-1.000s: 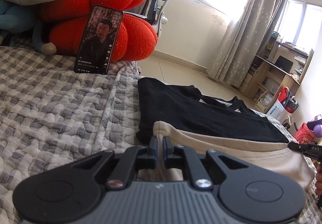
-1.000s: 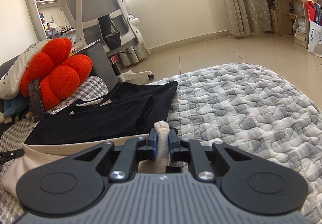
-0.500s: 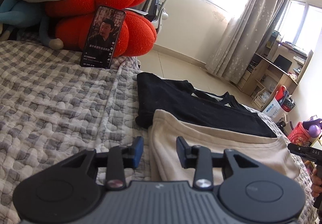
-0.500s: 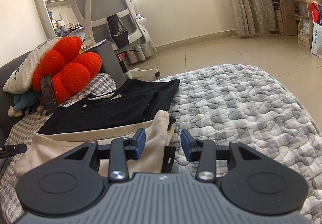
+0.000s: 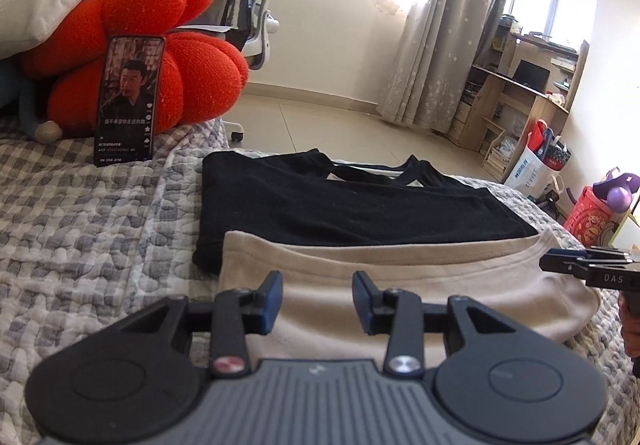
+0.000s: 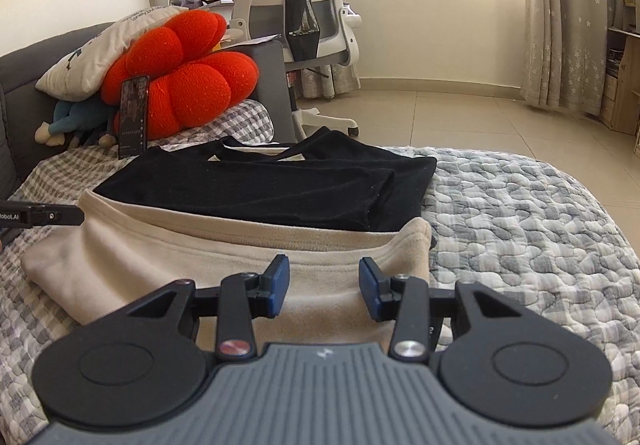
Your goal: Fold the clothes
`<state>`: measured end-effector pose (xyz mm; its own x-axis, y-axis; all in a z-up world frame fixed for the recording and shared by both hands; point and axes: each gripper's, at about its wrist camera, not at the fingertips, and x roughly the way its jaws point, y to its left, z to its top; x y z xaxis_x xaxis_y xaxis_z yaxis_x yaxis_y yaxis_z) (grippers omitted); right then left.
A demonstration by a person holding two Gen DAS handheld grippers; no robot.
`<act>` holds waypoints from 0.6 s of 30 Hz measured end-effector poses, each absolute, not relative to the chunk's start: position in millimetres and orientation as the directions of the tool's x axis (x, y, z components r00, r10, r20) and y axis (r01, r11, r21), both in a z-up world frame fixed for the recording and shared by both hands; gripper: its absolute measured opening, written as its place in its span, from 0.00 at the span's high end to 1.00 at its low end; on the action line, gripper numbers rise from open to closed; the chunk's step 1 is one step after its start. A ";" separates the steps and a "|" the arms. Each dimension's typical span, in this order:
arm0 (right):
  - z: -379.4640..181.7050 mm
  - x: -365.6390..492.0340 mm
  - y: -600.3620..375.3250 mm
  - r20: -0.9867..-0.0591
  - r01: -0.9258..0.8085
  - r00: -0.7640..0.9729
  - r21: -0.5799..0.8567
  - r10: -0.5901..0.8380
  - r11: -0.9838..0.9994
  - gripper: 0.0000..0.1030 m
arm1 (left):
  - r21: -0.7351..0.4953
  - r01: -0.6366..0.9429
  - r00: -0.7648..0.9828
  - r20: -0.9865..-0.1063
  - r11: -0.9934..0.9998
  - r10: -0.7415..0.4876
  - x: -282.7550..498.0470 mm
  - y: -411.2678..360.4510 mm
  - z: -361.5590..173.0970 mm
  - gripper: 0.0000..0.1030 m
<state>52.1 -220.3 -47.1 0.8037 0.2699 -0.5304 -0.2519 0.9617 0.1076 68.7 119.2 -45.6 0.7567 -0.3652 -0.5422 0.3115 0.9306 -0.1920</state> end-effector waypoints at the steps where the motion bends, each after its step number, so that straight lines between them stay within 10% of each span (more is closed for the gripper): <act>1: -48.7 53.3 -218.6 -0.536 -0.255 0.801 0.097 0.266 0.962 0.58 | -0.177 0.328 0.752 -0.546 0.928 -0.370 70.8 114.5 -45.8 0.60; 18: -57.0 72.4 -208.4 -0.574 -0.280 0.788 -0.009 0.224 0.960 0.59 | 0.004 0.486 0.687 -0.620 0.874 -0.379 97.9 56.3 -61.6 0.59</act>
<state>72.4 -208.4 -57.0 0.7876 0.2242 -0.5739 -0.2802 0.9599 -0.0094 97.9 56.3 -61.6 0.6872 -0.3789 -0.6198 0.4858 0.8740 0.0043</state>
